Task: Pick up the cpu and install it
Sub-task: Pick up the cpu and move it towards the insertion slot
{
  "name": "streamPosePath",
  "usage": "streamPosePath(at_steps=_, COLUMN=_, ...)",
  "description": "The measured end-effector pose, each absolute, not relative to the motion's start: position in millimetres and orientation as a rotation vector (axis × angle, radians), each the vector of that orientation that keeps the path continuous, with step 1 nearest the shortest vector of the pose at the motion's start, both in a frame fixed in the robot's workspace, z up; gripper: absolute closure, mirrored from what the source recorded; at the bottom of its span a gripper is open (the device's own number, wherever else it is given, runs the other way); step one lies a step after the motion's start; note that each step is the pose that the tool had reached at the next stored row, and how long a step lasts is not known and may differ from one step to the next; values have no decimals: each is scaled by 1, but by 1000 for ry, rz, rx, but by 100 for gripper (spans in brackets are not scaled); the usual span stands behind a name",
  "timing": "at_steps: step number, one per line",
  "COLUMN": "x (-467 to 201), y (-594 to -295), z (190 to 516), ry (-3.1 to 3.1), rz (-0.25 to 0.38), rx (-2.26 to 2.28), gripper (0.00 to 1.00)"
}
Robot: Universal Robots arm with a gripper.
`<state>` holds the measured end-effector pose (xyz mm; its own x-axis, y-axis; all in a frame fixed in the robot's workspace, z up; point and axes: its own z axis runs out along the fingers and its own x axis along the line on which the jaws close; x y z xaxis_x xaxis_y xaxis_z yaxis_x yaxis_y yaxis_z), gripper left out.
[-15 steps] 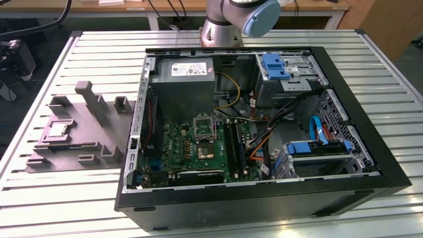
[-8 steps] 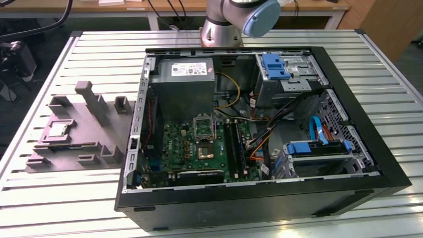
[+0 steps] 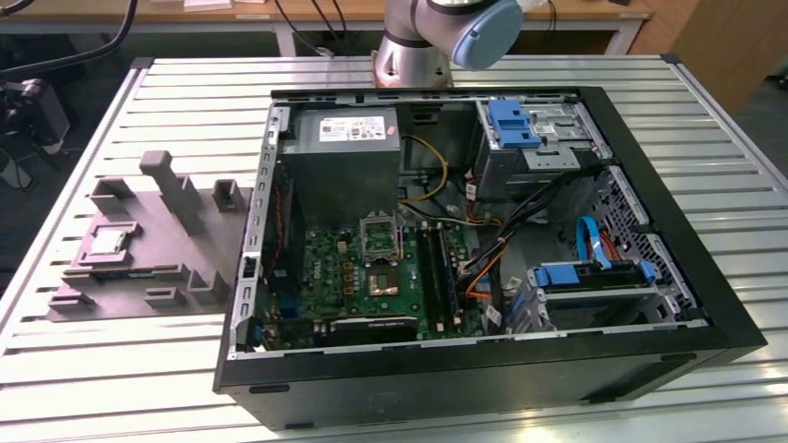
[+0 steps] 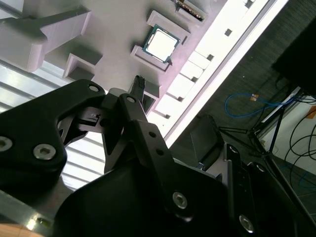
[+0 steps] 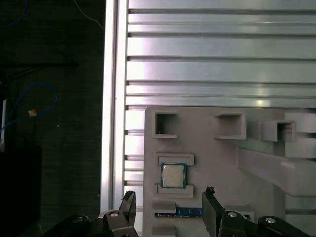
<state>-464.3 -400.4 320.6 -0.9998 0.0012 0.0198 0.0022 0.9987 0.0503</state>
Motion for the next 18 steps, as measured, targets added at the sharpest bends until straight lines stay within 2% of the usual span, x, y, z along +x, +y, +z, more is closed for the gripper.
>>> streamPosePath(at_steps=18, x=-464, y=-400, z=314, ry=-3121, rz=-79, rx=-3, gripper=35)
